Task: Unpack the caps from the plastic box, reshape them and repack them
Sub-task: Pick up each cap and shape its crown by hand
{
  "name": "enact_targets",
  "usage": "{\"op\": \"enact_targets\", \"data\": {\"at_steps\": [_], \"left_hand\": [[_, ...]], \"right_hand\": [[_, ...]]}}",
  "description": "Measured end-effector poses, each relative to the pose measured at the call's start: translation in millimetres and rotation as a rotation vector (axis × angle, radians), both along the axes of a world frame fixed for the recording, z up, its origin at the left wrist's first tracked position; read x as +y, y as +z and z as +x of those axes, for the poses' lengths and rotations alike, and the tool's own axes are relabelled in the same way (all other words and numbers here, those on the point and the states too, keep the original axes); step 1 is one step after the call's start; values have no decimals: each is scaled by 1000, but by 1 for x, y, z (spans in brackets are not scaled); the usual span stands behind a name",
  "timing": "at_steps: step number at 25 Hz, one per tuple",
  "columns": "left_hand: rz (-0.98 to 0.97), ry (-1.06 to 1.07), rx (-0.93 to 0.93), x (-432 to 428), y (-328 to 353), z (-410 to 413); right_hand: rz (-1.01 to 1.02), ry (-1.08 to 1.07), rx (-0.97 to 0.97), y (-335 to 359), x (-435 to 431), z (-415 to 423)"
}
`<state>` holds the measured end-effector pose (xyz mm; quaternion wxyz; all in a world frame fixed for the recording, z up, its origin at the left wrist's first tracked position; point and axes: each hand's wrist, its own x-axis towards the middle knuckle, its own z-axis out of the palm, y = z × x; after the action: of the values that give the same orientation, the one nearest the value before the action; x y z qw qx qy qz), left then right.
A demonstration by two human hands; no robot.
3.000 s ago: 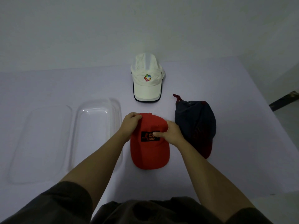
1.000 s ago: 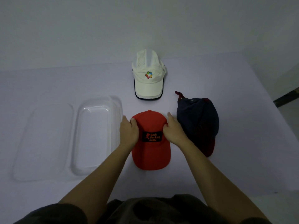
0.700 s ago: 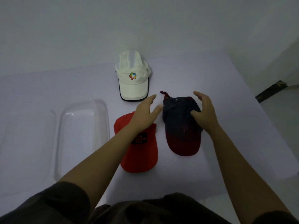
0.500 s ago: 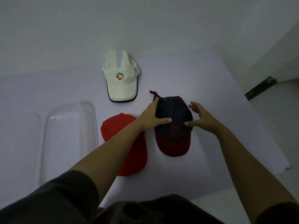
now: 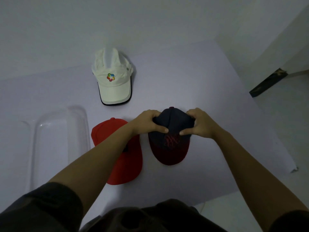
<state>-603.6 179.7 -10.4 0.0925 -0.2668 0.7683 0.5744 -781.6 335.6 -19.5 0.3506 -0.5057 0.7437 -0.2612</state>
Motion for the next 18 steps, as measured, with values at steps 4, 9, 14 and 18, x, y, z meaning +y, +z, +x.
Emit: {"op": "enact_targets", "data": {"at_steps": [4,9,14,18], "left_hand": [[205,-56,41,-5,5,-1],[220,35,38,-15,1,2],[152,195,-8,-17,-9,6],[-144,113,-72,-27,-14,13]], "right_hand": [[-32,59,-103,3,-3,4],[82,-74,-326,1,-6,-3],[74,-177,-349,-19,-14,-4],[75,-257,-162,-39,-4,-8]]}}
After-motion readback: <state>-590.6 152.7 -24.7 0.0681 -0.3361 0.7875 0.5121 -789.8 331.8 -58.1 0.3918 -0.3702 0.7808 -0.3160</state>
